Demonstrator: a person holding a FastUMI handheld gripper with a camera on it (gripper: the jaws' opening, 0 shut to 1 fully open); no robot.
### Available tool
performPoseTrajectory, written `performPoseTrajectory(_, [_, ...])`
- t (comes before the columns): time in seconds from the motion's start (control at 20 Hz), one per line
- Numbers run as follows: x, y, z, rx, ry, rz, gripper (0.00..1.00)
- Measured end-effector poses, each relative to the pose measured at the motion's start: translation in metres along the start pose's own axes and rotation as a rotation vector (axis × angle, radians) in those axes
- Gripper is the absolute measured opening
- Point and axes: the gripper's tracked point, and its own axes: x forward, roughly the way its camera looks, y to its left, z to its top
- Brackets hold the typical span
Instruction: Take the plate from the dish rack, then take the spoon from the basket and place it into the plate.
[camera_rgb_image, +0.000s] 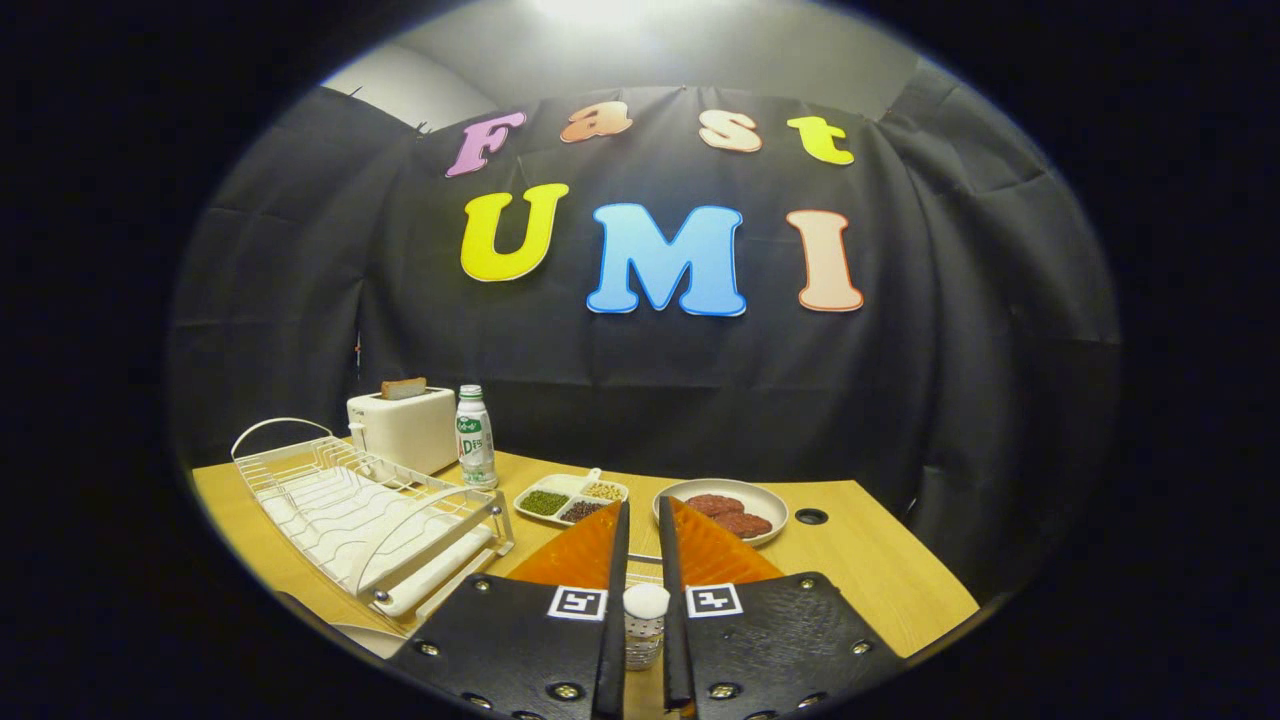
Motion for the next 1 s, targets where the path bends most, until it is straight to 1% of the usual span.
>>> performPoseTrajectory(0.25, [-0.022, 0.007, 0.040, -0.056, -0.013, -0.003, 0.14])
performPoseTrajectory(0.4, [-0.033, 0.006, 0.061, -0.064, -0.017, -0.015, 0.14])
performPoseTrajectory(0.75, [-0.054, -0.009, 0.097, -0.032, 0.007, -0.085, 0.14])
performPoseTrajectory(0.95, [-0.070, -0.016, 0.109, 0.009, 0.036, -0.122, 0.14])
performPoseTrajectory(1.0, [-0.075, -0.015, 0.111, 0.015, 0.042, -0.120, 0.14])
